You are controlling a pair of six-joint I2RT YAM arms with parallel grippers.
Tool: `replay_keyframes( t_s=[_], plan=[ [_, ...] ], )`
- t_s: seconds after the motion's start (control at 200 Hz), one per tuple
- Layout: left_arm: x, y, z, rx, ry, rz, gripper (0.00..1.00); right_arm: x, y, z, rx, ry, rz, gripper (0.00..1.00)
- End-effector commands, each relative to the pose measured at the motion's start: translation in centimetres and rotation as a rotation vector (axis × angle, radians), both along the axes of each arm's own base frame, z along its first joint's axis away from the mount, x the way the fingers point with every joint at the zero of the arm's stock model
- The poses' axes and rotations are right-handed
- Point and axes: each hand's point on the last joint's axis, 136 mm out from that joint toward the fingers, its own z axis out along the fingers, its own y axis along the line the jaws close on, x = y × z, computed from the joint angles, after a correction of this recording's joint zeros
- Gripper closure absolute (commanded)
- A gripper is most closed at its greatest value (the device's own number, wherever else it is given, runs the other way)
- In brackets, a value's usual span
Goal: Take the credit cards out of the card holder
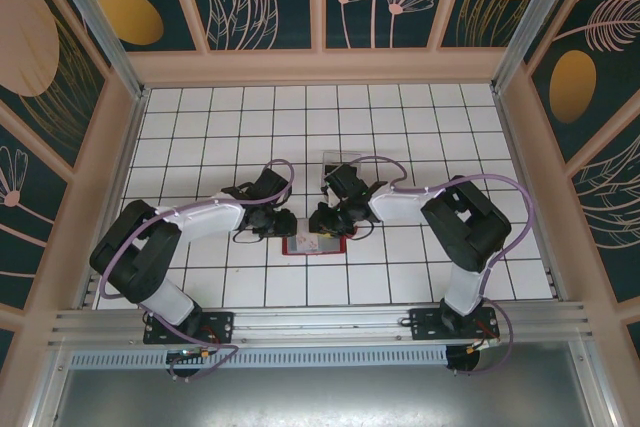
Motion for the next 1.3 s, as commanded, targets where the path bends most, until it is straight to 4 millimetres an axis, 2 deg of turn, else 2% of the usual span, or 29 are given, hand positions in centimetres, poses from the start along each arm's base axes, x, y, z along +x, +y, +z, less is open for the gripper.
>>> replay_keyframes(
  t_s=[0.0,0.28,0.43,0.666,0.891,1.291],
  plan=[
    [-1.2,1.6,-1.7,0.106,0.046,-0.019,0.66,-0.7,0.1,-0.6,0.026,0.03,0.009,0.78],
    [-1.2,1.5,-1.6,0.111,0.045,-0.021,0.66,-1.0,0.3,-0.9,0.06,0.05,0.01,0.77],
    [-1.2,1.5,-1.6,0.114,0.041,-0.02,0.67,-1.0,0.1,-0.9,0.062,0.05,0.003,0.82],
    [-1.0,1.5,-1.2,0.121,0.032,-0.019,0.66,-0.7,-1.3,-0.9,0.034,0.037,-0.03,0.87],
    [-1.0,1.7,-1.4,0.128,0.036,-0.023,0.66,-0.6,-2.7,-0.6,0.015,0.027,-0.055,0.88],
    [-1.1,1.7,-1.7,0.131,0.041,-0.026,0.66,-0.1,-3.9,0.8,0.0,-0.003,-0.071,0.92]
  ],
)
